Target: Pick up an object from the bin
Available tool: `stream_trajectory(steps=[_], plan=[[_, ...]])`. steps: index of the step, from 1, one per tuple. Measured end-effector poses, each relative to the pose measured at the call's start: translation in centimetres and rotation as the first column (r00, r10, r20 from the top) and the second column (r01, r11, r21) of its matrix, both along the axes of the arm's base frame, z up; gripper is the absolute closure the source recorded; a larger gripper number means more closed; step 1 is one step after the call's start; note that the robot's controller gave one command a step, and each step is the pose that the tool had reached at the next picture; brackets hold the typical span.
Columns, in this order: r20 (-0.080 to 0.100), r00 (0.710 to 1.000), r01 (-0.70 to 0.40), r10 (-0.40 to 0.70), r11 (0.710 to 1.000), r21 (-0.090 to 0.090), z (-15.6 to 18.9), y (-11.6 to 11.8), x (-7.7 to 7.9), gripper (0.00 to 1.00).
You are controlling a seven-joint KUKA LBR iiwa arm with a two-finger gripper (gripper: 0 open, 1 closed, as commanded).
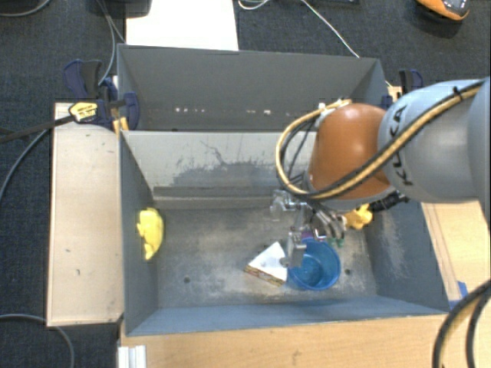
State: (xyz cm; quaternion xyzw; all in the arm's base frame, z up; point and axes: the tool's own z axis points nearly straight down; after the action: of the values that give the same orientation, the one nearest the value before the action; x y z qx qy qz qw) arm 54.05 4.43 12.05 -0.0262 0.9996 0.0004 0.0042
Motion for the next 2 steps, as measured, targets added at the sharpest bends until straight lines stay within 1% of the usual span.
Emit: stream_trajectory(steps=[1, 2], plan=[[-0.007, 1.000, -0.030, 0.030, 1.000, 0.000, -3.4, 0.0, -0.7, 0.00], [-0.017, 1.000, 0.013, -0.013, 1.000, 0.000, -4.8, -0.2, -1.2, 0.00]])
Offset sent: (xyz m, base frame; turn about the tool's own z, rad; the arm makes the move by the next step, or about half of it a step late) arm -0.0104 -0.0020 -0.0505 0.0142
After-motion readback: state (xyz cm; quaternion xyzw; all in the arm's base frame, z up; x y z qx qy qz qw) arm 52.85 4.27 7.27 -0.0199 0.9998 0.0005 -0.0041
